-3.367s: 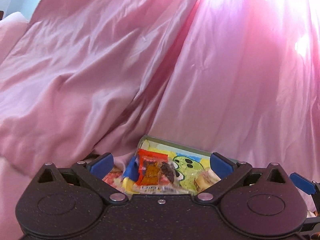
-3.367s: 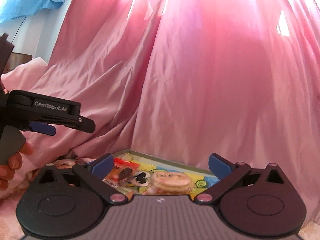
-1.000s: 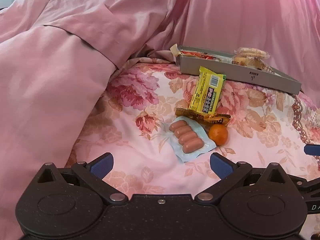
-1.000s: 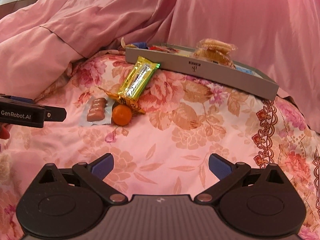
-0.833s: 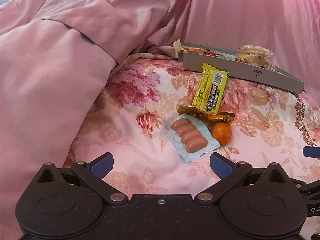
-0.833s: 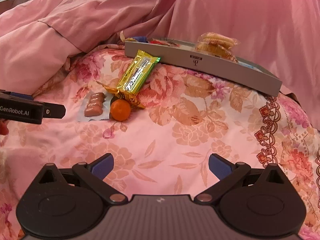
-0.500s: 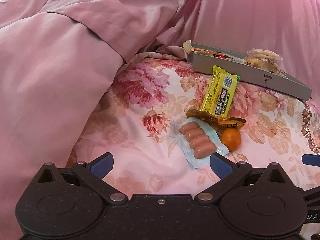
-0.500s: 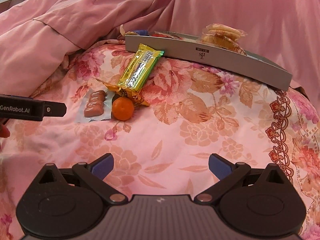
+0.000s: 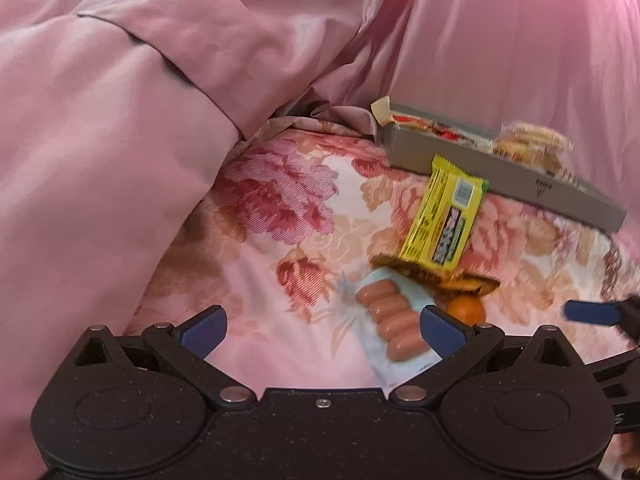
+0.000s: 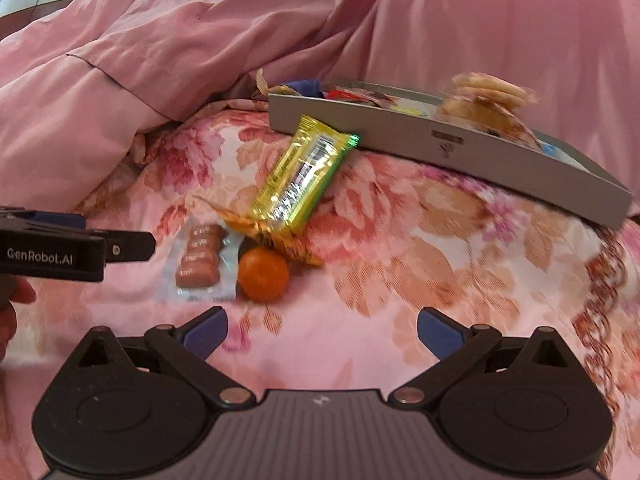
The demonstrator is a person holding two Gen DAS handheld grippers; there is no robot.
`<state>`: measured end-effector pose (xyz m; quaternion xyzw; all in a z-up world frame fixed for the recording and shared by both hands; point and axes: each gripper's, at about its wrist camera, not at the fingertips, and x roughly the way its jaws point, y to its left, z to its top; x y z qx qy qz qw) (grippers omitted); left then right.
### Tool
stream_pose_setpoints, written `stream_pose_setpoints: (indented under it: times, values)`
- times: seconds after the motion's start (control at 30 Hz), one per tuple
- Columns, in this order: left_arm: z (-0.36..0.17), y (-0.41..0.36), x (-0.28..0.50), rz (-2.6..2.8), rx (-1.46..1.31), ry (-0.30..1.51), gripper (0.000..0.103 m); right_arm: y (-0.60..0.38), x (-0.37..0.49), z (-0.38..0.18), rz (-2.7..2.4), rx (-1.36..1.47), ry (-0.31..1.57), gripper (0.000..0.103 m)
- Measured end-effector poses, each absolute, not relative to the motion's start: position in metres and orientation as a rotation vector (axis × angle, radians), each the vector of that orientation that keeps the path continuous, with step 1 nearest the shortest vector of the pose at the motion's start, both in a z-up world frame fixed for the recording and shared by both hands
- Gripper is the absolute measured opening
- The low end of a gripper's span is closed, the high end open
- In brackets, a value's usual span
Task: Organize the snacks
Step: 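Grasp the orange tangerine with the right gripper while the left approaches the sausage pack, then lift the tangerine with the right gripper while the left grasps the sausage pack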
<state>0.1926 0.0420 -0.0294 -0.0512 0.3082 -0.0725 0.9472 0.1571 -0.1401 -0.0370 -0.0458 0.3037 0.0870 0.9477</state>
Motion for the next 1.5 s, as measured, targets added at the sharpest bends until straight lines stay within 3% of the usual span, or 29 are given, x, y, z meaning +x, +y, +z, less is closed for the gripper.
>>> stream_pose_setpoints:
  times: [0.27,0.6,0.77,0.93,1.5]
  values:
    - [-0.033,0.041,0.201,-0.195,-0.127,0.643,0.102,-0.124,0.181,-0.038,0.221,-0.106,0.612,0.099]
    - [-0.041,0.045,0.204,-0.226,-0.164,0.682,0.102,-0.118,0.2,-0.047,0.219,-0.078,0.634,0.081]
    - [-0.043,0.044,0.204,-0.249,-0.174,0.691,0.102,-0.117,0.201,-0.047,0.26,-0.064,0.632,0.064]
    - [-0.041,0.043,0.202,-0.267,-0.171,0.688,0.102,-0.114,0.2,-0.046,0.303,-0.053,0.636,0.039]
    - [-0.051,0.01,0.201,-0.287,-0.091,0.727,0.102,-0.144,0.14,-0.041,0.3,-0.081,0.662,0.039]
